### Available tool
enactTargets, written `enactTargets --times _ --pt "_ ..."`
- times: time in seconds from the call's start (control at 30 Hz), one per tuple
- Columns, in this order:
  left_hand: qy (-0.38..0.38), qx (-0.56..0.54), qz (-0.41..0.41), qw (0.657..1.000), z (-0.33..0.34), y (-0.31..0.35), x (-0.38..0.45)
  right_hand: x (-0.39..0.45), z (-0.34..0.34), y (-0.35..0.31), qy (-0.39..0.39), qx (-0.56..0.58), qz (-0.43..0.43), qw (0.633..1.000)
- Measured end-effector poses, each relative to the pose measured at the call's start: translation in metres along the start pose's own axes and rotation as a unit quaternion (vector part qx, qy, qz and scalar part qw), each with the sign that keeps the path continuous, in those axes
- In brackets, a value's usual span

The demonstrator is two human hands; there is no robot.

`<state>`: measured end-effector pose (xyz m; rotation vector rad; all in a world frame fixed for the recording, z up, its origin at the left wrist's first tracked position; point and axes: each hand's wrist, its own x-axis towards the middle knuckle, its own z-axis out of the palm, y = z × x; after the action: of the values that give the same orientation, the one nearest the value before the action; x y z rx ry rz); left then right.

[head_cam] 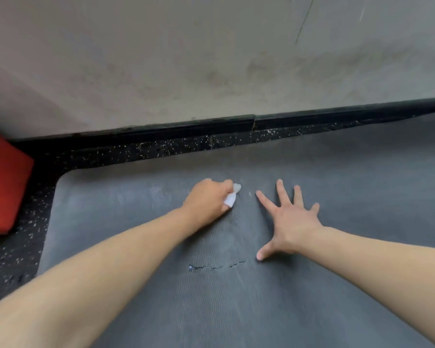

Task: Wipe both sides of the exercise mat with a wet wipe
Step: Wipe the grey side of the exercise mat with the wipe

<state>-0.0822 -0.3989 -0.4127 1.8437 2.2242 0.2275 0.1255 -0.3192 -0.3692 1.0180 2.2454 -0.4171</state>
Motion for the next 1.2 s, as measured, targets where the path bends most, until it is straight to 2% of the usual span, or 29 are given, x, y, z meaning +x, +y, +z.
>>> enactTargets --times 0.07,0.13,0.2,0.23,0.33,0.37,0.4,0.47,0.5,0.53,0.57,0.67,0.7,0.73,0.77,0.83,0.87,0.93,1.0,1.03,1.07,1.17,1.2 --pt "-0.002 0.040 0.024 0.999 -0.007 -0.012 0.006 -0.003 0.008 0.008 -0.018 -0.009 -0.007 1.000" --pt "0.069 0.054 -0.083 0.993 -0.019 -0.039 0.023 -0.002 0.009 0.008 -0.026 -0.008 -0.006 1.000" --pt "0.139 0.020 -0.183 0.973 -0.023 -0.050 0.033 -0.001 0.008 0.006 -0.033 -0.008 -0.006 0.999" --pt "0.142 0.011 -0.173 0.975 -0.020 -0.044 0.035 0.000 0.008 0.006 -0.036 -0.008 -0.006 0.999" --pt "0.029 0.035 -0.001 0.999 -0.004 -0.017 0.033 0.001 0.008 0.008 -0.036 -0.005 -0.009 0.999" --pt "0.022 0.051 0.019 0.998 -0.007 -0.019 0.038 0.002 0.007 0.008 -0.037 -0.005 -0.010 0.999" --pt "0.048 0.063 0.000 0.997 -0.012 -0.027 0.047 0.001 0.006 0.008 -0.040 -0.005 -0.010 0.999" --pt "0.128 0.040 -0.125 0.983 -0.022 -0.043 0.067 0.000 0.006 0.007 -0.042 -0.007 -0.012 0.999" --pt "0.146 0.021 -0.187 0.971 -0.023 -0.044 0.074 0.000 0.006 0.008 -0.042 -0.007 -0.013 0.999" --pt "0.152 0.012 -0.207 0.966 -0.018 -0.038 0.077 0.000 0.006 0.008 -0.042 -0.008 -0.014 0.999" --pt "0.141 0.001 -0.188 0.972 -0.013 -0.025 0.080 0.000 0.005 0.008 -0.041 -0.010 -0.016 0.999" --pt "0.030 0.024 -0.016 0.999 -0.001 0.008 0.073 0.000 0.004 0.008 -0.038 -0.017 -0.021 0.999" --pt "0.007 0.051 0.005 0.999 -0.004 0.004 0.073 0.000 0.003 0.009 -0.039 -0.019 -0.023 0.999" --pt "0.003 0.073 -0.007 0.997 -0.010 -0.003 0.075 -0.002 0.003 0.009 -0.039 -0.020 -0.025 0.999" --pt "0.018 0.074 -0.054 0.996 -0.016 -0.013 0.078 -0.004 0.002 0.010 -0.037 -0.021 -0.032 0.999" --pt "0.082 0.020 -0.169 0.982 -0.022 -0.024 0.076 -0.010 0.002 0.019 -0.024 -0.009 -0.053 0.998" --pt "0.099 -0.003 -0.171 0.980 -0.020 -0.019 0.069 -0.014 0.001 0.027 -0.016 0.003 -0.062 0.998" --pt "0.064 0.003 -0.050 0.997 -0.005 0.005 0.047 -0.022 0.003 0.046 -0.009 0.010 -0.056 0.998" --pt "-0.040 0.028 0.082 0.995 0.005 0.021 0.022 -0.030 0.012 0.059 -0.010 -0.024 -0.033 0.999" --pt "-0.050 0.049 0.105 0.992 0.001 0.016 0.018 -0.032 0.016 0.062 -0.013 -0.045 -0.028 0.999" --pt "-0.031 0.068 0.091 0.993 -0.004 0.009 0.021 -0.034 0.020 0.064 -0.014 -0.057 -0.026 0.998" --pt "0.081 0.024 -0.104 0.991 -0.014 -0.005 0.022 -0.034 0.022 0.062 -0.017 -0.056 -0.027 0.998" --pt "0.093 0.004 -0.110 0.989 -0.011 0.004 0.013 -0.034 0.021 0.062 -0.016 -0.051 -0.028 0.998"
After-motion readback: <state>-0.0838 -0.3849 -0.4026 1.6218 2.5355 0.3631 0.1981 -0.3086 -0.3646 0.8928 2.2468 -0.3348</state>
